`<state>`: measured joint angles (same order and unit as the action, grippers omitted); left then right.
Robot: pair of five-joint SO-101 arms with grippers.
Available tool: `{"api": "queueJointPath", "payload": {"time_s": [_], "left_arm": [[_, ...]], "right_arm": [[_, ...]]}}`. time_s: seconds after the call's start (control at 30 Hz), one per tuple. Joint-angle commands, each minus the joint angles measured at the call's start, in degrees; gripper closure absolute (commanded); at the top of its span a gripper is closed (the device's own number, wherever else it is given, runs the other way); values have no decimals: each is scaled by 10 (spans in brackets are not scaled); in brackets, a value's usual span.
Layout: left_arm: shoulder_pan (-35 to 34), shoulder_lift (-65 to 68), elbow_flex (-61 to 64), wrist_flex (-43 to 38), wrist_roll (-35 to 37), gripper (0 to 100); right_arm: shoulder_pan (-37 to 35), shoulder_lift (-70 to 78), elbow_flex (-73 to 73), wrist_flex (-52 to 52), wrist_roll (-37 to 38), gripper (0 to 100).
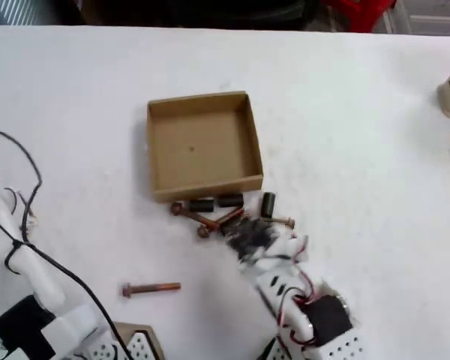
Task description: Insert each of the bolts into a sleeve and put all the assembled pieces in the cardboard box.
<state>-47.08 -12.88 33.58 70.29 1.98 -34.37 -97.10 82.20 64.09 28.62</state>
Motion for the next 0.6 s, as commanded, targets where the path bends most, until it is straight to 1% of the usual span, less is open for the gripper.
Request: {"api": "queueJointPath", "payload": {"time_s": [0.0,0.07,0.1,0.2,0.27,0.33,0.47,0.57], "left_arm": [[-30,2,20,-63,63,937],[-28,4,42,-98,64,937],[-27,4,51,-118,65,937],[-26,4,70,-170,65,938],[-17,4,78,-189,66,938],[-5,4,82,-199,72,938],[-2,5,82,-204,105,937],[-2,5,82,-204,106,937]], "right_arm": [[-117,79,-28,-34,14,967],[-173,130,-30,-60,16,961],[-196,153,-31,-73,15,942],[-250,225,-52,-93,14,834],[-272,275,-77,-105,13,793],[-289,327,-105,-128,13,813],[-313,443,-125,-211,13,883],[-330,536,-134,-269,13,860]]}}
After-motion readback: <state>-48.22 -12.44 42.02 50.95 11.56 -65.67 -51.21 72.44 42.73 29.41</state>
